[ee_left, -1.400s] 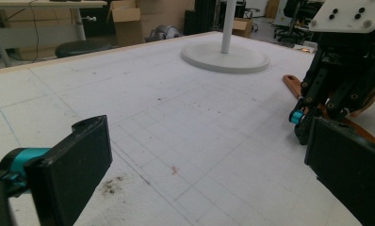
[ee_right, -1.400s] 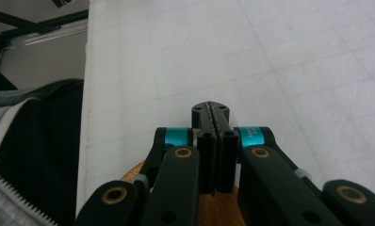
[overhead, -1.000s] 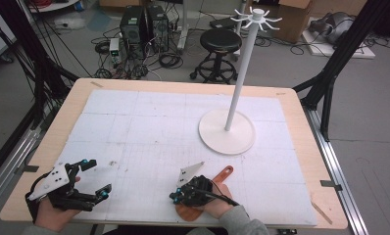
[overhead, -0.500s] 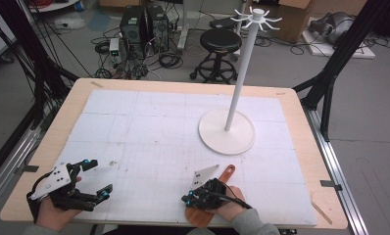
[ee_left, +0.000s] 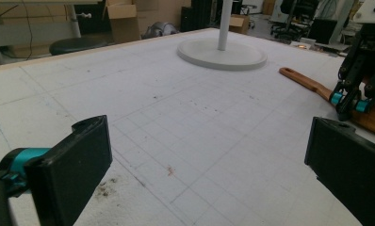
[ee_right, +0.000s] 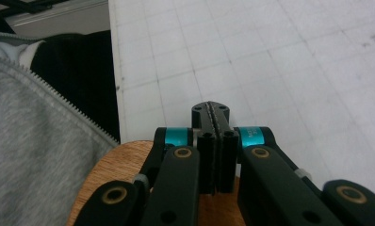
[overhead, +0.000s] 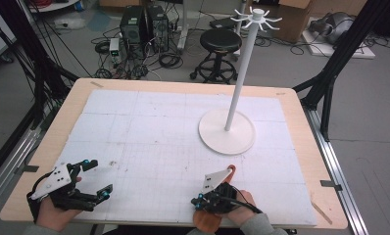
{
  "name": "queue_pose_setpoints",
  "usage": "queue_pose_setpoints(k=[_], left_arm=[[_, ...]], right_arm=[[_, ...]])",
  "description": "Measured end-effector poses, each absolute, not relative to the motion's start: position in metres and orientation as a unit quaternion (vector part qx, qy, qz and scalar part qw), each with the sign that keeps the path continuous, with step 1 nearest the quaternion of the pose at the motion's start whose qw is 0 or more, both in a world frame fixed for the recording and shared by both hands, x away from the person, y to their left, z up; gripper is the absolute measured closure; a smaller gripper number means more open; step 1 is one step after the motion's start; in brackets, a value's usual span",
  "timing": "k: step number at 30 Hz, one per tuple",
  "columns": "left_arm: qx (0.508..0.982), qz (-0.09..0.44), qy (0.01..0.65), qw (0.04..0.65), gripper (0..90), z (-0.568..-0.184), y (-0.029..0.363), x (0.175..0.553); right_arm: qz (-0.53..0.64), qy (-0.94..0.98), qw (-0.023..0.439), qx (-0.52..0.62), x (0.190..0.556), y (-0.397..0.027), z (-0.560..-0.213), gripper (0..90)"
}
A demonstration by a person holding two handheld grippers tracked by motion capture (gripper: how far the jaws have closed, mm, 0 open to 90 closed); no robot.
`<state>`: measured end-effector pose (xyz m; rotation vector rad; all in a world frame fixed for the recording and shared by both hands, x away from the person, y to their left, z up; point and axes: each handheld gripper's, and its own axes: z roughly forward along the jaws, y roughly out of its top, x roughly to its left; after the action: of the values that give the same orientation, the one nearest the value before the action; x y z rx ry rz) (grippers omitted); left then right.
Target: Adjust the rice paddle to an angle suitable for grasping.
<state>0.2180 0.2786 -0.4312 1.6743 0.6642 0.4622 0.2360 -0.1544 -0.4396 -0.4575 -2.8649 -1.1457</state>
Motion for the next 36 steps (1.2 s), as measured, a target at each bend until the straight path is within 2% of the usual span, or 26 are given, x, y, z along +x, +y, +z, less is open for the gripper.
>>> queue_pose_setpoints(k=[19,36], left_arm=[[0.726,0.194,0.28,0.598,1.8,-0.431,0.274,0.221],[0.728,0.184,0.255,0.609,1.8,-0.429,0.252,0.244]], right_arm=[[-0.368,-0.913,0.016,-0.177,0.227,-0.177,-0.44,89.5],[-0.379,-0.903,0.001,-0.205,0.215,-0.202,-0.442,89.5]])
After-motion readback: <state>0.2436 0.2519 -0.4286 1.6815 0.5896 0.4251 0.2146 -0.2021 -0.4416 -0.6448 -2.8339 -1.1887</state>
